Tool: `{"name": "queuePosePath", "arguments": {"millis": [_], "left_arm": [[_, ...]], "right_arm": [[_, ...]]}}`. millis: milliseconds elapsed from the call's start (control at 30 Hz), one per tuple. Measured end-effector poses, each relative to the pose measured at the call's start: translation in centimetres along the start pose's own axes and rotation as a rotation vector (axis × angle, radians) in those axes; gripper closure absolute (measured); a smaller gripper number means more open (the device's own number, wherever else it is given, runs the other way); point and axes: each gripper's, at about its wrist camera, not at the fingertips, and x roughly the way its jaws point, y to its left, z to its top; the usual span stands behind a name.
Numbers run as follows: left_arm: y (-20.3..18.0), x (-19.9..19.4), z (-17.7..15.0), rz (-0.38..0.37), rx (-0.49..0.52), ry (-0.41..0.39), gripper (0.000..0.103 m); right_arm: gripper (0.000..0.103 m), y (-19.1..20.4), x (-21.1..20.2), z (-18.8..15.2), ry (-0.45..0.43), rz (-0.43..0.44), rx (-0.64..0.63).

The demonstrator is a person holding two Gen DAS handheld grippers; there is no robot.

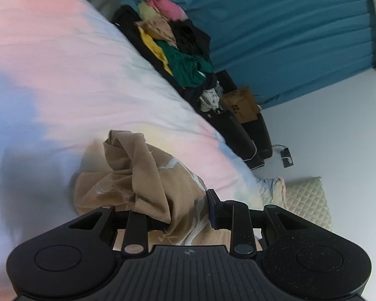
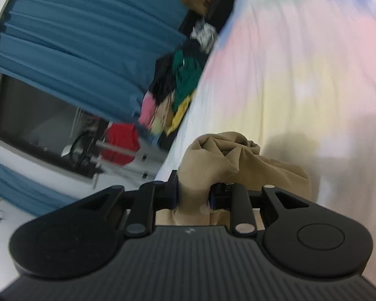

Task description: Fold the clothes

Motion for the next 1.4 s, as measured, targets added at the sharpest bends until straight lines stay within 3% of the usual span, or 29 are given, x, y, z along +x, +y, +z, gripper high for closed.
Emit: {"name": "queuePosePath", "arguments": {"millis": [200,400,600,867,1067,1267,1400], "left_arm": [[-4.5,10.1,5.5,-0.043,0.088,-0.015,0.072],[-3.5,16.1,5.6,-0.031,0.186,-0.016,0.072],[4.2,15.5,1.4,-0.008,0.202,0.043,0.072],[9.2,12.5,-3.7,0.084,0.353,0.061,0.072],[8.8,12.4,-6.0,0.166,0.500,0.053,0.065],[6.1,10.0,-6.8,0.217,0.589,0.057,0.044],[3.3,6.6,-7.4,0.220,0.644,0.024,0.035]], "right_arm": [[0.077,2.0,5.8,7.7,-0.114,-0.030,-0.105],[0.077,-2.4,9.9,8.3,-0.138,-0.038,-0.136],[0.077,-7.7,10.5,4.1,-0.118,-0.048,-0.171],[0.077,-13.0,8.2,-2.4,-0.077,-0.111,-0.104],[0.072,-15.3,7.3,-4.5,-0.049,-0.141,-0.037],[0.066,-13.1,6.1,-3.1,0.010,-0.252,-0.006],[0.066,-11.2,3.6,-3.1,0.031,-0.305,-0.067]]}}
